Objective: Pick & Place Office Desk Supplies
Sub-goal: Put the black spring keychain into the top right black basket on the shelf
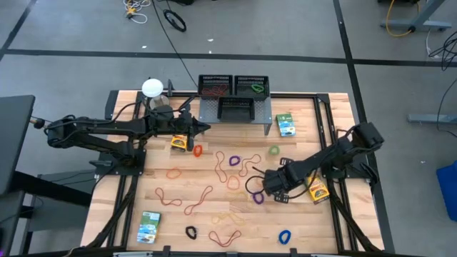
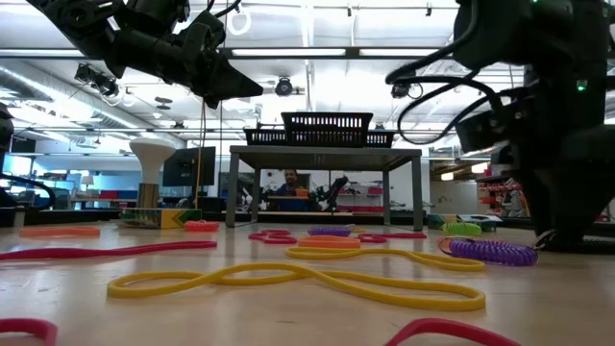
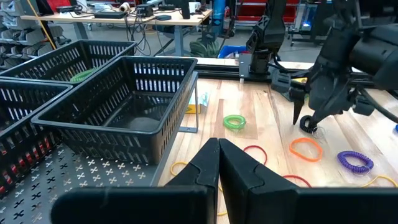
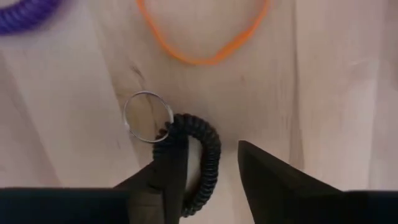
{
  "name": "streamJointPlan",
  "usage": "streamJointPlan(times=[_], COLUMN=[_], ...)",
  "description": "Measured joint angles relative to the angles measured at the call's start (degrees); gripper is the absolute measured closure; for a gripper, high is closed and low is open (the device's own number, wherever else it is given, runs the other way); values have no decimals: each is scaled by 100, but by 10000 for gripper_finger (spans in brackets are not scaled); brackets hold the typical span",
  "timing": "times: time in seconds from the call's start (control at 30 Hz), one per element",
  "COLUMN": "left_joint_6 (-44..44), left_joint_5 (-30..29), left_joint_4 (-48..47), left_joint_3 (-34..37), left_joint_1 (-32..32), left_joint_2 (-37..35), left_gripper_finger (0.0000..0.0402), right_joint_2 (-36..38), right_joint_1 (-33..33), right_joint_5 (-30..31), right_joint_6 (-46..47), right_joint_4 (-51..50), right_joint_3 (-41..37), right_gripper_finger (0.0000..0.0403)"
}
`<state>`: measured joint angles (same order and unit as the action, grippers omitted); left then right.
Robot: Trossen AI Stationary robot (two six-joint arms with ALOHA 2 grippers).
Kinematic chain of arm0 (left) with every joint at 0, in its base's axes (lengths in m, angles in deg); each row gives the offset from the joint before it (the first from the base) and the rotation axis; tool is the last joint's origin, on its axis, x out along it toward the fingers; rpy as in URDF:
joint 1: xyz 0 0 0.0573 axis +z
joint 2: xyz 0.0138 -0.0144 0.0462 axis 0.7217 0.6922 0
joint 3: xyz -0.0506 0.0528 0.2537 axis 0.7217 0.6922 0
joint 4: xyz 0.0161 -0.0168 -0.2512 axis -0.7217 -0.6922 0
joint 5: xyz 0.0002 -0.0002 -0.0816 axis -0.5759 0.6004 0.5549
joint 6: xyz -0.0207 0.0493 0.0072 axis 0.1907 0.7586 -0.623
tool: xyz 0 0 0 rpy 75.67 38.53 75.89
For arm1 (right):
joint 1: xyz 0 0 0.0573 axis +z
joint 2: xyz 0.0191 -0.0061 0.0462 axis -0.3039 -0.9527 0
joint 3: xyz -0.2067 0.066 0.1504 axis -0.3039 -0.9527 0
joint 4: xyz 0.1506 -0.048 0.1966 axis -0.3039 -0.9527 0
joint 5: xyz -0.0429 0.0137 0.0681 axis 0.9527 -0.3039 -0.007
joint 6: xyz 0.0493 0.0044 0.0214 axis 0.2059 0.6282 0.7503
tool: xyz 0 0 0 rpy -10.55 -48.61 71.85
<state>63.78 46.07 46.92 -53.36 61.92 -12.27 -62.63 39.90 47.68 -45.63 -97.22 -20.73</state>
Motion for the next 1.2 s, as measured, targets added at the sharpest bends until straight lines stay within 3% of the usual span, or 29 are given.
streamJointPlan(times=[0.37,0.6,0.77,1.0,1.2], left_joint_6=[-1,0,-1,-2,-2], left_joint_5=[0,0,-1,-2,0], left_joint_4=[0,0,0,0,0], left_joint_3=[0,0,0,-2,-2], left_joint_1=[0,0,0,0,0], left_joint_2=[0,0,0,0,0], left_gripper_finger=[388,388,388,388,388], right_joint_2=[145,1099,1857,2123,2123], right_joint_1=[-30,-122,-240,-876,-2076], right_joint_5=[-9,39,605,1426,1745], right_joint_6=[-265,-261,-460,-1578,-3061], right_joint_4=[237,254,322,316,350], right_joint_3=[-39,-44,182,1452,2598], right_gripper_finger=[391,390,393,395,394])
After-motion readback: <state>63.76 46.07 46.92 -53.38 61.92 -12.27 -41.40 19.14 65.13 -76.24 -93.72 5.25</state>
